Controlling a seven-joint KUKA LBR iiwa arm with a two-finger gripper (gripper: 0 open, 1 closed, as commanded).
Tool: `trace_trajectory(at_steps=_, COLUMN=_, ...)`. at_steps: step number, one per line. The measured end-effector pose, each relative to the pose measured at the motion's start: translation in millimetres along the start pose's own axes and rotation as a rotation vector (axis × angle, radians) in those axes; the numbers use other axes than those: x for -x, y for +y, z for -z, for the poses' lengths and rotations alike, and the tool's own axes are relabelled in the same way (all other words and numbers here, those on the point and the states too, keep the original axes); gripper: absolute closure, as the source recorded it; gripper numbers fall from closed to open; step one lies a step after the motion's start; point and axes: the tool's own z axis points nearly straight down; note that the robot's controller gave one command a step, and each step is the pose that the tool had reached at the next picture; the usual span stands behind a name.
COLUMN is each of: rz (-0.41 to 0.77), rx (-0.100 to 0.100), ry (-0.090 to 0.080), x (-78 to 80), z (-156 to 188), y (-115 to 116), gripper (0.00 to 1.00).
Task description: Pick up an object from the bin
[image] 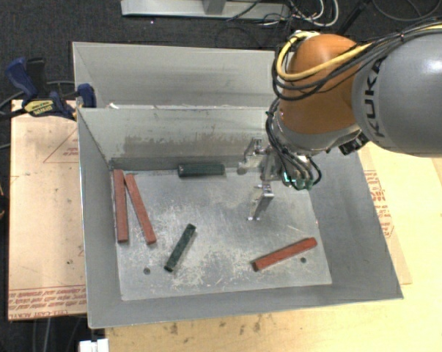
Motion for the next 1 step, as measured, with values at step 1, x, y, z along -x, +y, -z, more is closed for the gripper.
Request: trace_trajectory(at_steps=1, rz=-0.001, rx=0.0, ry=-0.008, x=1.6, z=4.5, y=-0.1, gripper=0.0)
